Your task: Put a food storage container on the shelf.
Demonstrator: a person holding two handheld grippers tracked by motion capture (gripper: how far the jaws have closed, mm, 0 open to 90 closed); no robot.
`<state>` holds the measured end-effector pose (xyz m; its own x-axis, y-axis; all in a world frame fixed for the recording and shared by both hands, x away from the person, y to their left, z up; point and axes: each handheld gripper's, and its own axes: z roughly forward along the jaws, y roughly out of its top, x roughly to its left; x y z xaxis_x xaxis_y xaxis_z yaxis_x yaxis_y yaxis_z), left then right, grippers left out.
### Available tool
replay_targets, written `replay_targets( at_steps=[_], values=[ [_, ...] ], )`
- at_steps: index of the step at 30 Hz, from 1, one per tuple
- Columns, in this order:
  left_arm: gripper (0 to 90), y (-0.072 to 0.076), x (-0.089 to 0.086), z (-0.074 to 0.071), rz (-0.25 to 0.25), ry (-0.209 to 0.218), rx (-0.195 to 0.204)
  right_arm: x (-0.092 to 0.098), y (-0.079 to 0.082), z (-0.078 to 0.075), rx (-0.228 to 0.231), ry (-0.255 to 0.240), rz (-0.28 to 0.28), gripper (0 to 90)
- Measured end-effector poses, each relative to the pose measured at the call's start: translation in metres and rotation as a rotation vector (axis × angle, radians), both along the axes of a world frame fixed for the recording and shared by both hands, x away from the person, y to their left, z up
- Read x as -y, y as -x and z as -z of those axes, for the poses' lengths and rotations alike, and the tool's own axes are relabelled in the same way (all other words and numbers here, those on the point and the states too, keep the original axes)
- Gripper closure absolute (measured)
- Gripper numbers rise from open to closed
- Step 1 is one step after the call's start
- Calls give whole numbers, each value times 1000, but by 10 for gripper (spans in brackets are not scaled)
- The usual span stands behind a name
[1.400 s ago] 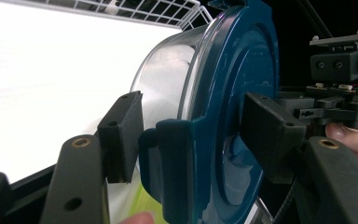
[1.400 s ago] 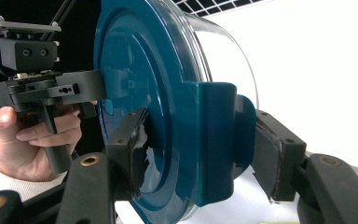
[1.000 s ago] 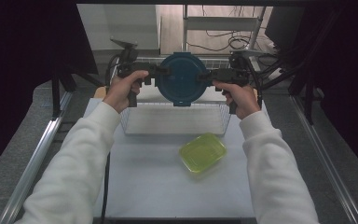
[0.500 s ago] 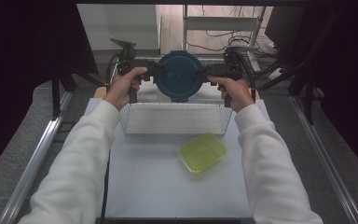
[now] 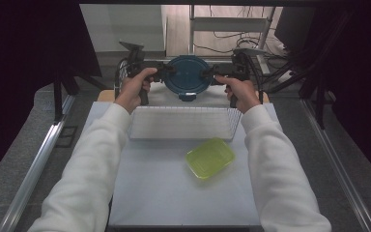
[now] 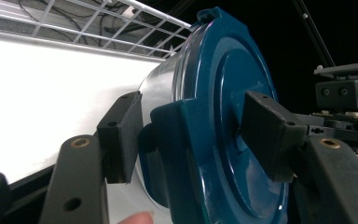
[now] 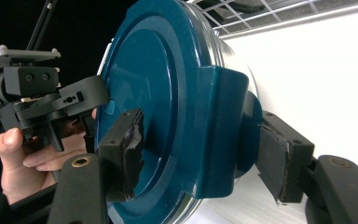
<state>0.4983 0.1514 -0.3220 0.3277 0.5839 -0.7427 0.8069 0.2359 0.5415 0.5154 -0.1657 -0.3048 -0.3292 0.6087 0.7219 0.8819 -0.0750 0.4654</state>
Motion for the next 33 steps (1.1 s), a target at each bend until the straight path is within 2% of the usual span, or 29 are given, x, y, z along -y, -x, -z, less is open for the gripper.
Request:
replay_targets(
  at_steps=[6, 10, 15, 16, 19, 23, 26, 28, 30, 33],
  values=[
    [399, -3, 1, 5, -21, 14, -14, -1, -3, 2, -29, -1, 14, 353],
    [397, -5, 2, 8, -32, 8, -24, -2, -6, 6, -41, 2, 26, 325],
    [392, -5, 3, 7, -35, 8, -17, -3, -6, 6, -29, 10, 29, 312],
    [388, -4, 3, 7, -40, -5, -9, -4, -5, 6, -22, 15, 30, 304],
    [296, -2, 5, 5, -48, -28, 10, -8, -3, 5, 36, 40, 36, 214],
    [205, 6, 7, -3, -70, -61, 72, -15, 5, -1, 115, 107, 34, 130],
    [184, 14, 4, -9, -74, -96, 113, -17, 13, -7, 172, 155, 36, 101],
    [183, 21, 2, -13, -68, -133, 140, -17, 21, -13, 247, 193, 38, 83],
    [179, 29, -1, -16, -70, -144, 159, -15, 29, -21, 319, 240, 36, 80],
    [179, 45, -4, -22, -69, -179, 206, -14, 41, -29, 374, 276, 7, 79]
  ],
)
